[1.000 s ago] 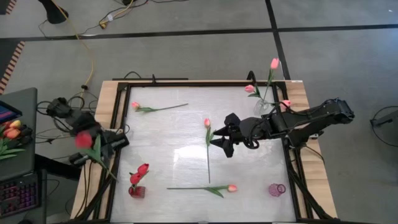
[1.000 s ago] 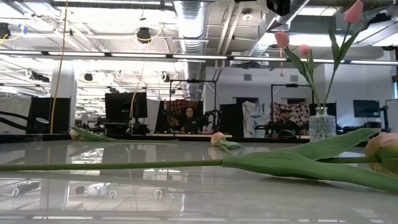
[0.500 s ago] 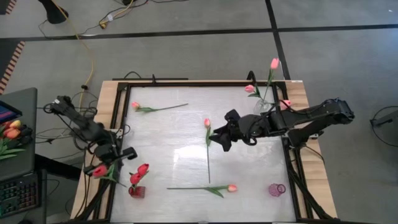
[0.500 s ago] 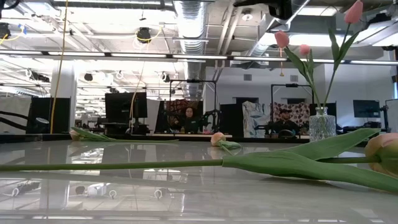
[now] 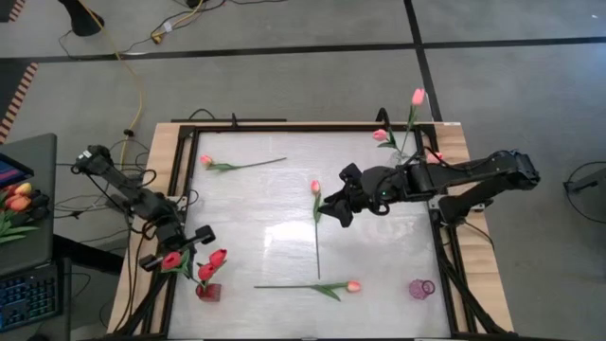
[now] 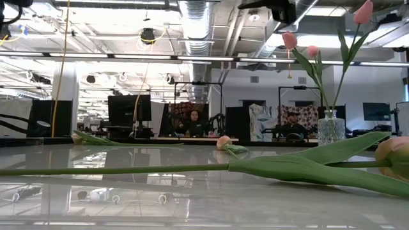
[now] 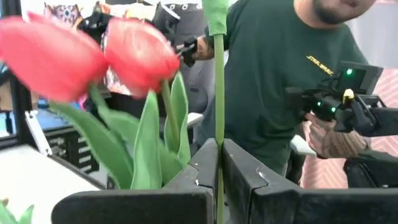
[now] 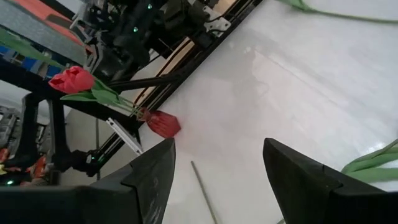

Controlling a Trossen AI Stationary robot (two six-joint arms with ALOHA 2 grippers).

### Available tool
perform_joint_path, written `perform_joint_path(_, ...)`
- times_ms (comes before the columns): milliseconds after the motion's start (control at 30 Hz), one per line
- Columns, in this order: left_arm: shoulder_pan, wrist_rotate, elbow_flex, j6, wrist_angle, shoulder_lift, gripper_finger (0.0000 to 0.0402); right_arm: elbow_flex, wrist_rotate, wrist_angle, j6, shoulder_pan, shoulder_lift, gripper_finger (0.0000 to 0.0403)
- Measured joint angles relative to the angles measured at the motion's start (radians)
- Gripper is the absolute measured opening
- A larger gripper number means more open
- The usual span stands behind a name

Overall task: Sort flowers into vase by color
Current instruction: Put the red flower in the red vase

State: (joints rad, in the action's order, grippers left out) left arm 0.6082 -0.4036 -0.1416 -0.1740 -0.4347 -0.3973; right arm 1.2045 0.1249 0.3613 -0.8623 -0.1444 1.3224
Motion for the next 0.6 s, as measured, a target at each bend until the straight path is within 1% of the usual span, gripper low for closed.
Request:
perform_joint_path(200,0.052,0.064,0.032,0.024,-0.008,-0.017,0.0000,0.000,-0.007,0.002,0.032,0.043,0.000,0.0270)
perform_joint_path(367,0.100,0.137,0.067,0.073,-0.036,-0.030,0.0000,0.000,-0.077,0.002,0.032,0.084,0.000,0.0270)
perform_joint_path(467,0.124,0.184,0.079,0.077,-0.025,-0.035,0.0000,0.000,-0.084,0.002,0.032,0.095,0.000,0.0270)
perform_joint_path(600,0.145,0.200,0.079,0.080,0.003,-0.035,0.0000,0.000,-0.100,0.002,0.032,0.096,0.000,0.0270)
